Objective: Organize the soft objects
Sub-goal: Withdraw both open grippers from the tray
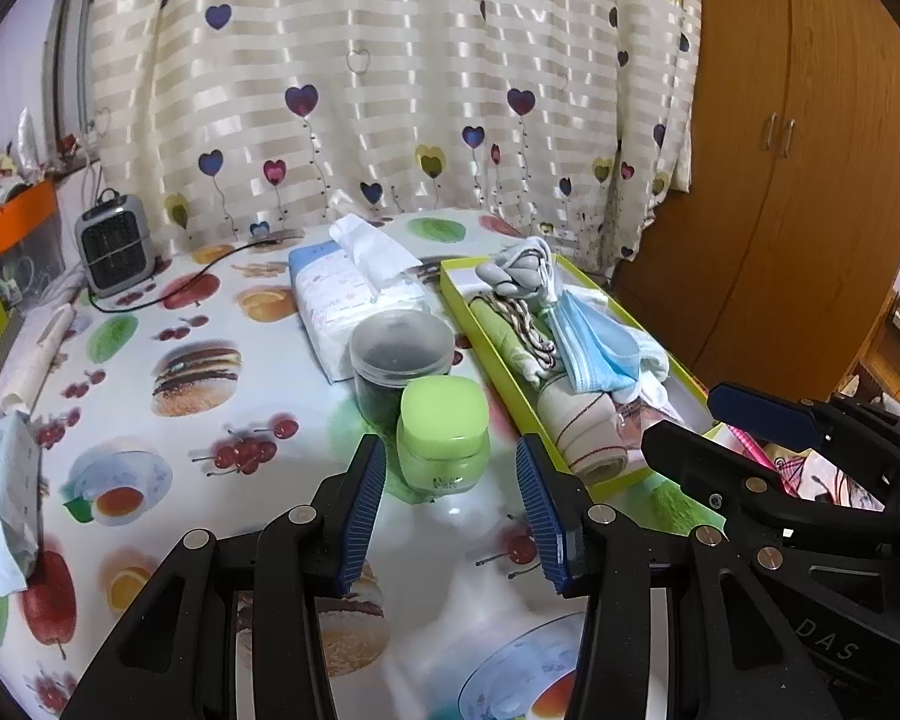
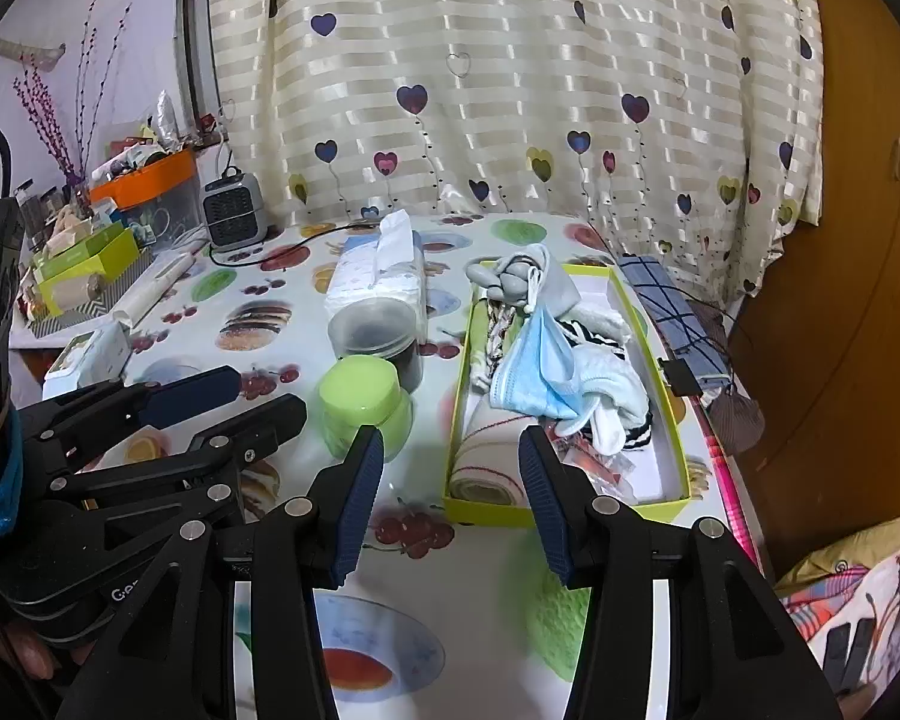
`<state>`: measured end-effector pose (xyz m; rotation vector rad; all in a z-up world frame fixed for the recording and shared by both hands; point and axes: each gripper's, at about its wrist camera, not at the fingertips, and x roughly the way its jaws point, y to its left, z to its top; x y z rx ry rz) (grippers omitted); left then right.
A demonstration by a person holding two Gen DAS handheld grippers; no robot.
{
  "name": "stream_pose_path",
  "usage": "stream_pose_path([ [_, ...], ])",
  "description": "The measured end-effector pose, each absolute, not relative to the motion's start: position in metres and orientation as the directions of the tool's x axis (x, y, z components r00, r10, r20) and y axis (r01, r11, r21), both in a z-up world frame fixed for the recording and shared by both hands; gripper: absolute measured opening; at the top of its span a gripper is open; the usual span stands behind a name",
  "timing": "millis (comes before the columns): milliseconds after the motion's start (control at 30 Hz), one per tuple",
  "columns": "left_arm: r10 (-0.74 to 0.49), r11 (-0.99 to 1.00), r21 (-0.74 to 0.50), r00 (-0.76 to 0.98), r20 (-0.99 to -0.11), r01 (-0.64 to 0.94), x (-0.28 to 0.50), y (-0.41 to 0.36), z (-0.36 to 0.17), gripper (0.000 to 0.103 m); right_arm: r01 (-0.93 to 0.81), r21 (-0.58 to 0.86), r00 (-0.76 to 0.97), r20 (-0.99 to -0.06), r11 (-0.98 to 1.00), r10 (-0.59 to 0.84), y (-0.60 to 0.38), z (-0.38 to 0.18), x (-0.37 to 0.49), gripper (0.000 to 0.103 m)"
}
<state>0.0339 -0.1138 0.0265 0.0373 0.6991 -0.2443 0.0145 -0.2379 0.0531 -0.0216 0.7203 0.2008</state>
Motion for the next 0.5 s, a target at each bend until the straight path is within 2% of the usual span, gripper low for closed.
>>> stream_pose_path([
  [500,-0.212,0.970,-0.048,0.730,-0.650,0.239,0.0353,-0.1175,0.0239,0.044,-0.177,0.056,0.727,-0.665,0.983,0.169,-0.2464,0.0511,0.0153,0.048],
])
